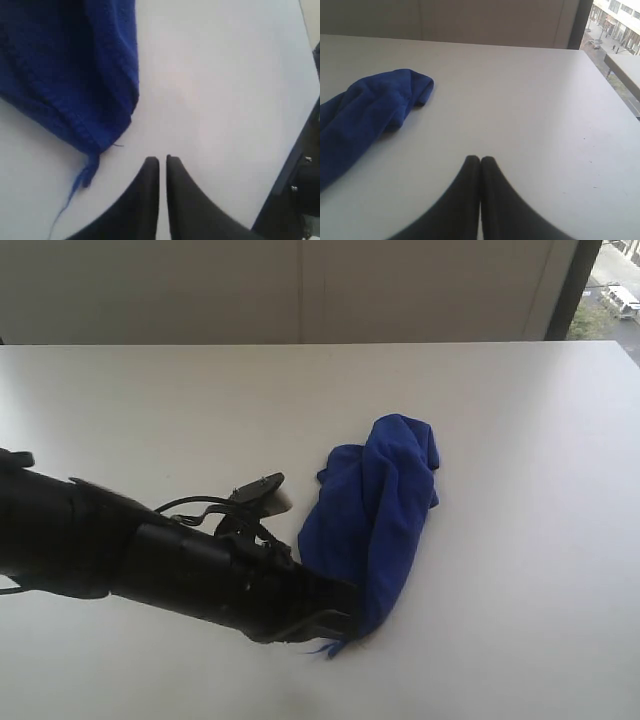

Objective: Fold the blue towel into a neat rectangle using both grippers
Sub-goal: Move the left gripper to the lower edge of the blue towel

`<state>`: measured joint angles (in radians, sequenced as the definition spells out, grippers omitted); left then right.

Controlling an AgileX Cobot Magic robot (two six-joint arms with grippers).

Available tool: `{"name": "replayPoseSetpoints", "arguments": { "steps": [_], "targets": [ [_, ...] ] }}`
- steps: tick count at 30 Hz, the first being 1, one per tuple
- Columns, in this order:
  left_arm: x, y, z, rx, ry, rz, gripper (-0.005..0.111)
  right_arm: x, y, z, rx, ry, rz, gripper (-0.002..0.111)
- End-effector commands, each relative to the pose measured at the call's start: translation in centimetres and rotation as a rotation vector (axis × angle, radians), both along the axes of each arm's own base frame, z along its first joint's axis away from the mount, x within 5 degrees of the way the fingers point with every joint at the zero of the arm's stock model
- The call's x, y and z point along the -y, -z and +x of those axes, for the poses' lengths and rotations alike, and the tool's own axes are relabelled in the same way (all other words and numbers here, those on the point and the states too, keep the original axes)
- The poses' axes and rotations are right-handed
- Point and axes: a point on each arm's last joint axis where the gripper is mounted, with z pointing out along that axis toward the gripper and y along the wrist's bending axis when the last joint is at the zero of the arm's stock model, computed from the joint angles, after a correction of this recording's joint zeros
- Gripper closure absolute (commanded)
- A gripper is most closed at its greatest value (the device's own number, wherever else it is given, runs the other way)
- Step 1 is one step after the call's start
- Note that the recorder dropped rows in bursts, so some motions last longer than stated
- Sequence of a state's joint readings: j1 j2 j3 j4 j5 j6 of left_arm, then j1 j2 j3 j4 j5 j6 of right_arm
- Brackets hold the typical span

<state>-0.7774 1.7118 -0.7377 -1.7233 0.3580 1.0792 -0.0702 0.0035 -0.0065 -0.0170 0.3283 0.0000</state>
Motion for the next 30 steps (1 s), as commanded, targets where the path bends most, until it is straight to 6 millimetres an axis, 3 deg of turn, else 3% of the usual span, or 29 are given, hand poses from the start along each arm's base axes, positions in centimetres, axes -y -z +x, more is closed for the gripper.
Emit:
{"name": "replayPoseSetpoints", "arguments": {
  "steps": [1,5,17,30],
  "targets": [
    [0.8,0.8,0.7,-0.026,-0.023,0.007,0.074,0.1,0.1,0.0,0.006,0.007,-0.005,0.108],
    [0.9,1.5,1.3,-0.017,-0.047,0.044,0.062,0.1,0.1,0.0,0.006,0.007,-0.005,0.108],
    [1.3,1.1,3.7,0.085,-0.154,0.125,0.061,0.1,0.1,0.0,0.006,0.007,-0.005,0.108],
    [1.3,0.9,4.3,0.116,-0.183,0.146,0.061,0.1,0.1,0.0,0.006,0.007,-0.005,0.108]
  ]
}}
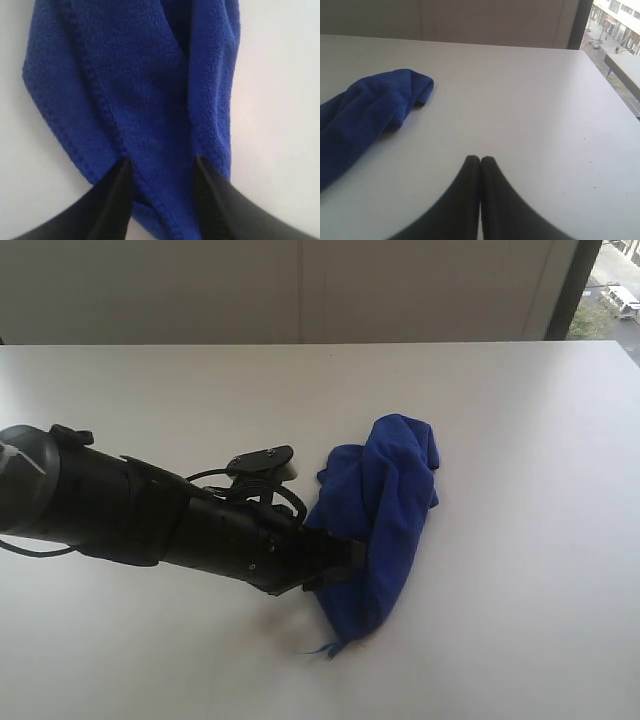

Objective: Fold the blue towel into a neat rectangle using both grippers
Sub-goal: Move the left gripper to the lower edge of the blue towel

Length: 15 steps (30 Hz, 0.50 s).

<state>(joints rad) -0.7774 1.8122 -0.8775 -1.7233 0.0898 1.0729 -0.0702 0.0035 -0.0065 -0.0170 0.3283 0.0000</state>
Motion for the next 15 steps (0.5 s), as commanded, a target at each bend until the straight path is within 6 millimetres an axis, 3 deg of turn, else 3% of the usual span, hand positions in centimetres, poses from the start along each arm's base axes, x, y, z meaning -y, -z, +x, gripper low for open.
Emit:
{"name": "replayPoseSetpoints", "arguments": {
  "steps": [1,11,15],
  "targets": [
    [0.1,-0.2,0.0,-0.006,-0.015,-0.013,0.061,0.1,0.1,0.0,0.006,0.007,-0.005,0.108],
    [0.4,-0.1,-0.3,-0.027,0.018,-0.040,0.061,-0.1,0.1,0.0,0.006,-0.012,-0.005,0.108],
    [0.9,1.1,-0.7,-0.083,0.060,-0.061,0.061,-0.1,0.1,0.0,0.006,-0.012,-0.005,0.108]
  ]
}}
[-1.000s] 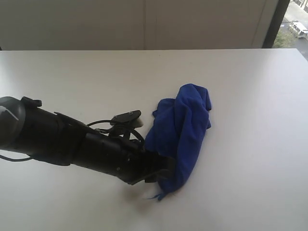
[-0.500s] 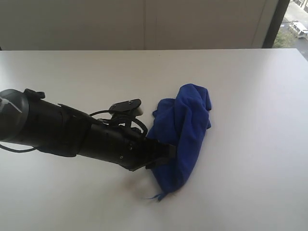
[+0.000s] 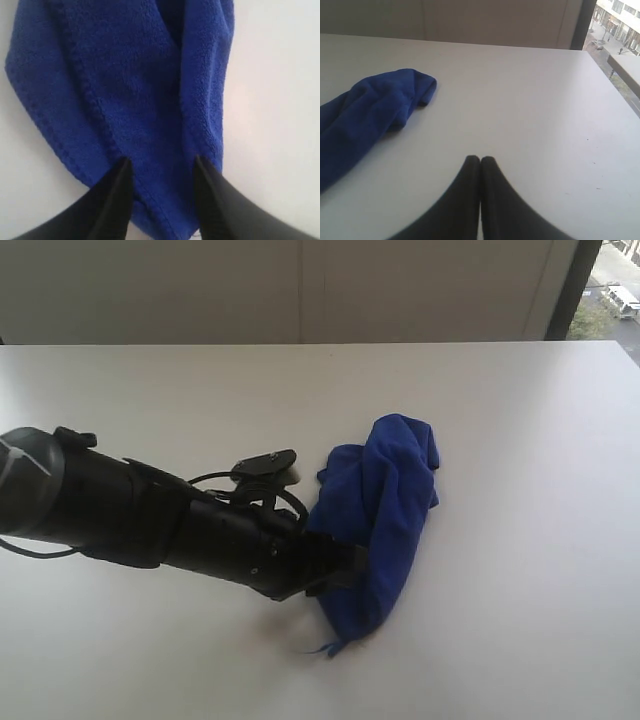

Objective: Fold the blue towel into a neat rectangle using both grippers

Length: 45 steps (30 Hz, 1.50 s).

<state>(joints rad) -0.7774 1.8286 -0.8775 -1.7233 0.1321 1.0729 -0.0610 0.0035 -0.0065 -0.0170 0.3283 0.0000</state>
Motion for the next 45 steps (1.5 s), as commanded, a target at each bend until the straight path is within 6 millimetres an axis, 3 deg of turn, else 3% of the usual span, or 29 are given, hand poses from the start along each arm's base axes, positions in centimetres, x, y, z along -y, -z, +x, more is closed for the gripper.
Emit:
{"name": "replayPoseSetpoints", "arguments": {
  "steps": [1,5,13,23,28,38,42,45],
  "targets": [
    [0.7,1.1,-0.5,-0.069,0.039,-0.040,0.061,0.0,0.1,0.0,0.006,-0.003,-0.005,0.108],
    [0.8,2.2,-0.6,-0.103,0.050,-0.030,0.061,0.0,0.1,0.0,0.006,-0.003,-0.005,0.108],
    [0.8,2.4,-0.6,-0.104,0.047,-0.025,0.063,0.0,0.1,0.0,0.006,-0.003,-0.005,0.108],
    [0.7,2.4,-0.6,-0.103,0.046,-0.023,0.107,0.0,0.1,0.0,0.006,-0.003,-0.005,0.108],
    [0.9,1.6,-0.5,-0.089,0.051,-0.044,0.107,0.0,0.1,0.0,0.006,-0.003,-0.005,0.108],
    [0.6,-3.7,-0.9,0.049,0.093,-0.142,0.107,0.0,0.1,0.0,0.006,-0.003,-0.005,0.108],
    [0.6,-4.0,-1.6,0.102,0.234,-0.123,0.107,0.0,0.1,0.0,0.006,-0.003,-0.005,0.108],
    [0.6,-3.8,-2.5,0.254,0.483,-0.069,0.102,0.0,0.1,0.0,0.006,-0.003,-0.005,0.108]
  ]
}}
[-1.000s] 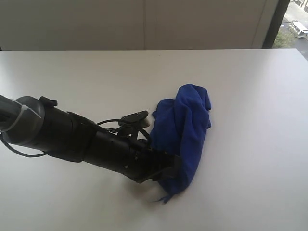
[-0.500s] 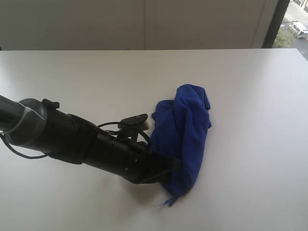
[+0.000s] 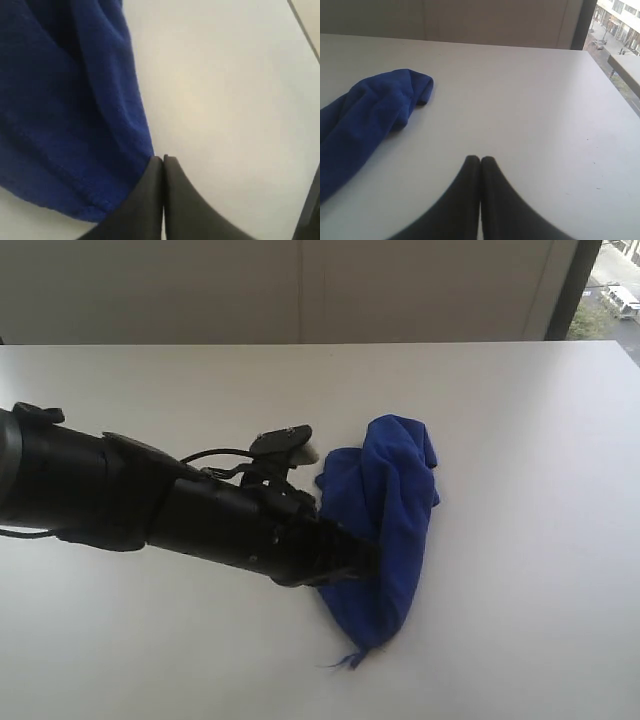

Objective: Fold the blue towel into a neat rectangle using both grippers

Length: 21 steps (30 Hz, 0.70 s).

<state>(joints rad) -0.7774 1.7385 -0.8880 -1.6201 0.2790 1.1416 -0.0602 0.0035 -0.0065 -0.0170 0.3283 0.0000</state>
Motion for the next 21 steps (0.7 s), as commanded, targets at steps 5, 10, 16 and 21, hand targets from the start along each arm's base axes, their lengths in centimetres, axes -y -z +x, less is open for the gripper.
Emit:
{"name": "replayPoseSetpoints", "arguments": {
  "steps": [5,10,16,21],
  "targets": [
    [1.4,0.1,-3.2,0.507,0.575,0.094,0.062,0.0,0.1,0.0,0.006,-0.002,-0.005,0.108],
    [2.7,1.6,-3.9,0.725,0.588,0.339,0.058,0.0,0.1,0.0,0.006,-0.002,-0.005,0.108],
    [2.8,4.1,-3.6,0.727,0.582,0.463,0.058,0.0,0.1,0.0,0.006,-0.002,-0.005,0.108],
    [2.8,4.1,-3.6,0.727,0.582,0.463,0.058,0.0,0.1,0.0,0.006,-0.002,-0.005,0.108]
  ]
}}
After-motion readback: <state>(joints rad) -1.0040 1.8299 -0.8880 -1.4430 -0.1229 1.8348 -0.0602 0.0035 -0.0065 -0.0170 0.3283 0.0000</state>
